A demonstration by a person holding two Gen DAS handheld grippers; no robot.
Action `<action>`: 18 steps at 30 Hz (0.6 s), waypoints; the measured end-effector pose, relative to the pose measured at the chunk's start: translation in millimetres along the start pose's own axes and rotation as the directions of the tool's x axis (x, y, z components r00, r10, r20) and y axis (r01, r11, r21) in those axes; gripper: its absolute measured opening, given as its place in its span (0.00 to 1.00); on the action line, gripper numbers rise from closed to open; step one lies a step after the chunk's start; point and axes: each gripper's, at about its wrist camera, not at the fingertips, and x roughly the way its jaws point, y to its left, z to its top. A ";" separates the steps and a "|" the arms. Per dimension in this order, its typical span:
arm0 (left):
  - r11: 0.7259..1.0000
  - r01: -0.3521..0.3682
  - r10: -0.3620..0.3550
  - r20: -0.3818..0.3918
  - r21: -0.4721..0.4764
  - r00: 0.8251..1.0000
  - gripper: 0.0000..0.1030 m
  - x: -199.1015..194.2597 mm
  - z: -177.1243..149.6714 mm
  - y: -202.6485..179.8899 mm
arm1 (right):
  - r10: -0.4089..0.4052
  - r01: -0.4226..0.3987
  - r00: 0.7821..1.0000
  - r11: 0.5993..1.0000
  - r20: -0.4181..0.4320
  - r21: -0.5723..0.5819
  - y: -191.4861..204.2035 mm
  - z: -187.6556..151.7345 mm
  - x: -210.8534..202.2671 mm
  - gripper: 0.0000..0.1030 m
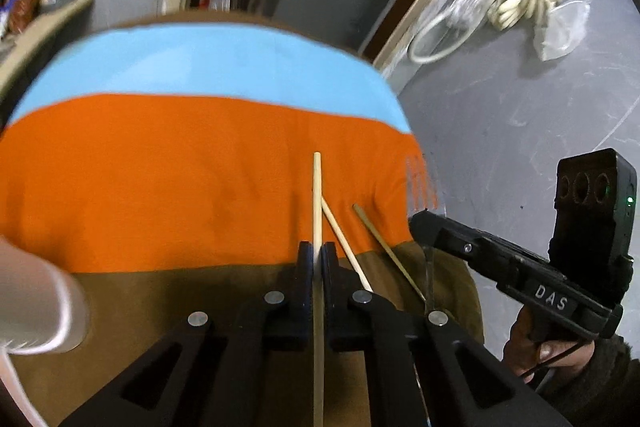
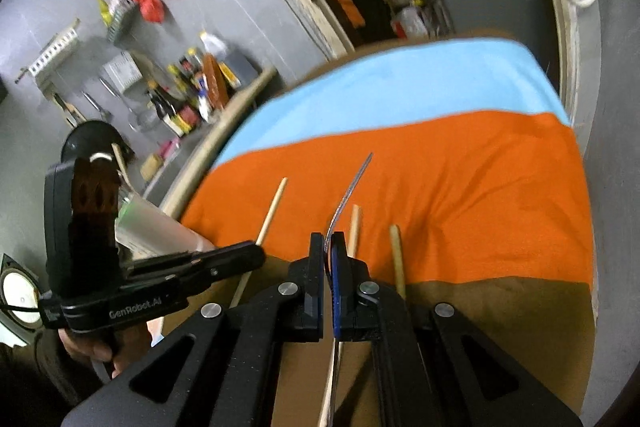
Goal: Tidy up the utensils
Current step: 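Lower the fork into the white holder with the right tool while the left drops its chopstick in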
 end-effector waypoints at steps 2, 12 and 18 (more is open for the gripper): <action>1.000 -0.007 0.007 0.040 -0.001 0.999 0.05 -15.4 -3.4 1.1 | -0.005 0.006 0.999 1.000 0.044 -0.007 10.7 2.2 -9.6 0.03; 0.999 0.027 -0.013 0.336 -0.035 0.942 0.05 -123.7 9.0 27.4 | -0.026 0.053 0.970 0.993 0.240 -0.108 88.4 30.9 -56.5 0.03; 0.998 0.007 0.021 0.455 -0.059 0.890 0.05 -183.6 24.1 64.0 | 0.011 0.038 0.950 0.988 0.311 -0.151 143.4 50.2 -73.9 0.03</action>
